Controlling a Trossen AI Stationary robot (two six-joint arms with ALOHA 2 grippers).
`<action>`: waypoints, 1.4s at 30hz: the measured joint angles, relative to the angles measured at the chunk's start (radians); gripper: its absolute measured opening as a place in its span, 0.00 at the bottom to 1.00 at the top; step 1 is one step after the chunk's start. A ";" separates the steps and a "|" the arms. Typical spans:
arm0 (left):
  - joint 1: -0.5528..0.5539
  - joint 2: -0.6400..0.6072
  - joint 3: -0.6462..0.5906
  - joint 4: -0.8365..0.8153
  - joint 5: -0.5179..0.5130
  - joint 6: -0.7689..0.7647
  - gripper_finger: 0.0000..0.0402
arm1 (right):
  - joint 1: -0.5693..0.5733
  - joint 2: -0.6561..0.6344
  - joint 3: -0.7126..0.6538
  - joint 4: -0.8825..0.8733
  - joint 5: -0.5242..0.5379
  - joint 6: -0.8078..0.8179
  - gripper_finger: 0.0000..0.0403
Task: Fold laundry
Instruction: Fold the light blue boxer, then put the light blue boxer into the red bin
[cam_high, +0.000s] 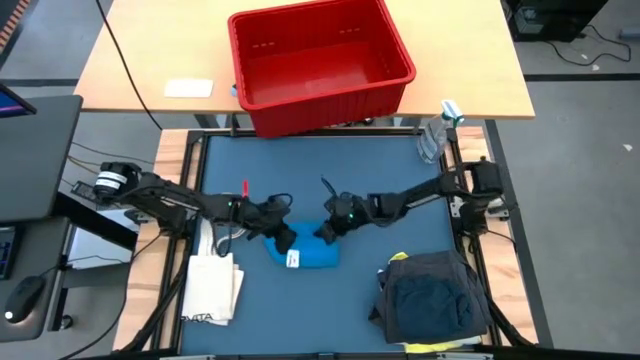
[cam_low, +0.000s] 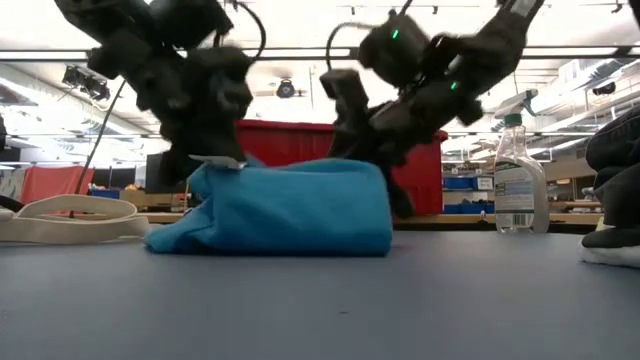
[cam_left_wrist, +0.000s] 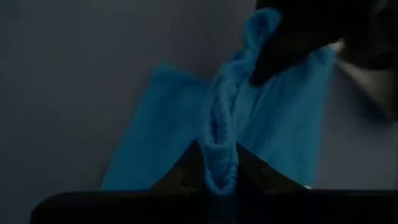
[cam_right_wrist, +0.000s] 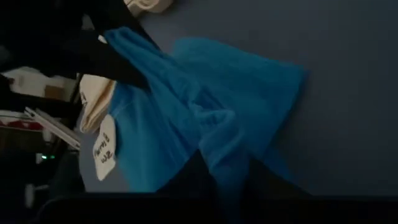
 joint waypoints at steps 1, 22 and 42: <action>0.015 0.009 0.000 -0.015 -0.001 -0.001 0.11 | -0.019 0.015 0.000 0.015 -0.027 0.006 0.12; 0.151 -0.130 0.053 -0.217 0.190 -0.144 0.63 | -0.051 -0.246 -0.005 -0.299 0.042 -0.012 0.46; -0.086 0.043 0.016 -0.162 -0.137 -0.669 0.96 | 0.090 -0.352 -0.004 -0.553 0.158 -0.005 0.47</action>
